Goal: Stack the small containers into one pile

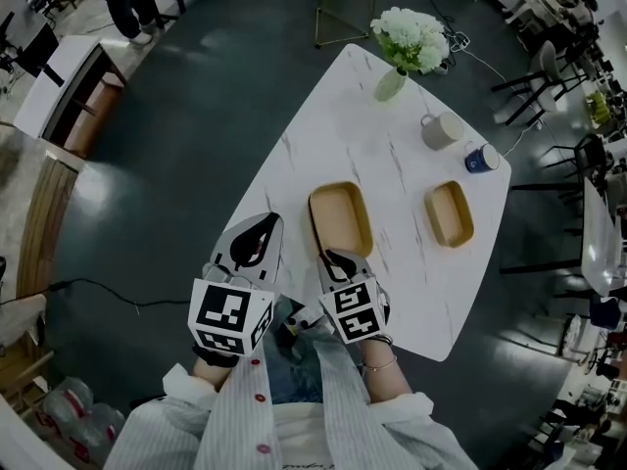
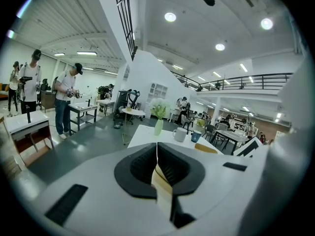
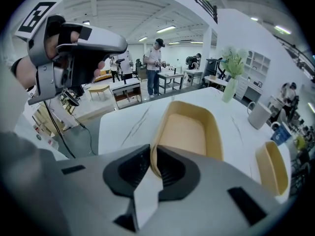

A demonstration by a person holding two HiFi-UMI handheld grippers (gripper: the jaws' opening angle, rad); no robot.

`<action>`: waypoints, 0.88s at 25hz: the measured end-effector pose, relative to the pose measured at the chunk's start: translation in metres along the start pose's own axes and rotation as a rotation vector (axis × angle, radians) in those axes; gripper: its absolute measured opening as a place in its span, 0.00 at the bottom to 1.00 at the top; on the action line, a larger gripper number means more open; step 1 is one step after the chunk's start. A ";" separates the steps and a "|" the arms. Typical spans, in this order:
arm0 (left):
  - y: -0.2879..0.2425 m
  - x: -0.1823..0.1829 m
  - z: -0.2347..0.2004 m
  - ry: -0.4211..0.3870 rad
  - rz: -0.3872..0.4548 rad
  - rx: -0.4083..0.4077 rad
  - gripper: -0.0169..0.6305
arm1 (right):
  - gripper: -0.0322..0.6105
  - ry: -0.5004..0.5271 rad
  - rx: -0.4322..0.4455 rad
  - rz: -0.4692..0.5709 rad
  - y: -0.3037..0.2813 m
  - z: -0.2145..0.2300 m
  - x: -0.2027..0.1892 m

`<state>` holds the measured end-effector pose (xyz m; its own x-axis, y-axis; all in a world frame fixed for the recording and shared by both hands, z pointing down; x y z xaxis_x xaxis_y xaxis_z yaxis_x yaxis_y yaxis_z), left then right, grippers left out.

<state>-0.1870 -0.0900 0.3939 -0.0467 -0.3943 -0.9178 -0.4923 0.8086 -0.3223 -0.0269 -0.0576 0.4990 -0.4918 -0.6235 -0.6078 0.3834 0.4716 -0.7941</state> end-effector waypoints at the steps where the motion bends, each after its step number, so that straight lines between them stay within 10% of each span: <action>1: -0.001 0.001 0.000 0.000 0.000 -0.002 0.06 | 0.11 -0.007 0.007 0.001 0.000 0.000 0.000; 22: -0.034 0.018 0.023 -0.055 -0.010 -0.124 0.06 | 0.17 -0.180 -0.069 0.125 0.036 0.036 0.011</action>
<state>-0.1507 -0.1145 0.3829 0.0046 -0.3751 -0.9270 -0.5966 0.7429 -0.3035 0.0094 -0.0700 0.4640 -0.2942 -0.6562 -0.6949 0.3751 0.5895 -0.7154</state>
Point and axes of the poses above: the fingertips, and each gripper's own axes: y backward along the fingers, z to its right, x out of its top, the point moved 7 cm from there along y, backward along the fingers, and after that the axes turned 1 degree about -y, right-handed, at the moved point
